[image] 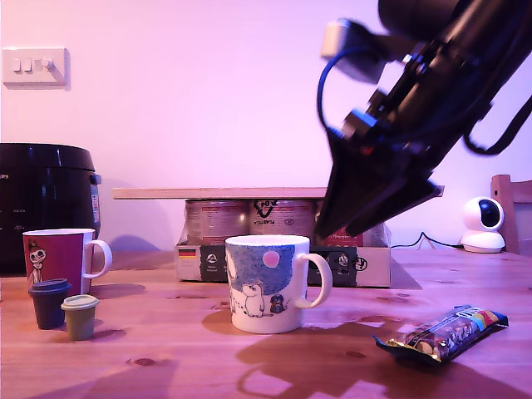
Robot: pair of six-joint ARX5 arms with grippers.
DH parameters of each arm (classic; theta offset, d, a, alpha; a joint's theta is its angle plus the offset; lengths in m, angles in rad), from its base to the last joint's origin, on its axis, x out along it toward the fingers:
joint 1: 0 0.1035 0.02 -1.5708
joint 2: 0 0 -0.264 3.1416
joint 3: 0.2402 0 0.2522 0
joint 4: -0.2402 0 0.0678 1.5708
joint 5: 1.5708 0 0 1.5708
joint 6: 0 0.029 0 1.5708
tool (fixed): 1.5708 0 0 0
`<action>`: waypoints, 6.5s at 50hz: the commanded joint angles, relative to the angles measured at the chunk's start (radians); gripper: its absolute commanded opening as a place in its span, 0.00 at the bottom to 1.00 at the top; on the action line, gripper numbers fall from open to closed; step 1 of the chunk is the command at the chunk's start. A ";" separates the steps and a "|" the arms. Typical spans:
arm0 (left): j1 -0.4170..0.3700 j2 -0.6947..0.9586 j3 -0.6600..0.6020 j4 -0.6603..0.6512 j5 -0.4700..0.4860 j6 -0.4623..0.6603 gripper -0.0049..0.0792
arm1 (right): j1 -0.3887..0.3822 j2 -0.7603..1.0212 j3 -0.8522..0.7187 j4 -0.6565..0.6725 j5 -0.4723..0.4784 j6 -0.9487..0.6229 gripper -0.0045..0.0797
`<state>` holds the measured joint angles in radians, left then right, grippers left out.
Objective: Pick up the blue coffee cup and place it on the shelf behind you
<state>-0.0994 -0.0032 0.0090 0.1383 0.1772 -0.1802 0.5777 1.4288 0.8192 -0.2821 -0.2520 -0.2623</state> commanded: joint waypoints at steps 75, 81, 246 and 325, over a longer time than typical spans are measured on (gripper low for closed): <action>-0.002 -0.010 0.007 -0.011 -0.003 -0.003 0.03 | -0.003 0.181 0.014 0.214 -0.011 -0.026 0.06; -0.002 -0.010 0.007 -0.011 -0.003 -0.003 0.03 | -0.003 0.181 0.014 0.215 -0.011 -0.026 0.04; -0.002 -0.010 0.007 -0.063 -0.002 -0.003 0.03 | -0.194 0.249 0.518 0.424 0.235 0.108 0.04; -0.002 -0.010 0.007 -0.063 -0.002 -0.003 0.03 | -0.279 0.440 0.518 0.348 0.232 0.143 0.11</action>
<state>-0.0994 -0.0032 0.0090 0.0711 0.1768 -0.1802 0.2951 1.8481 1.3426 0.0486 -0.0154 -0.1234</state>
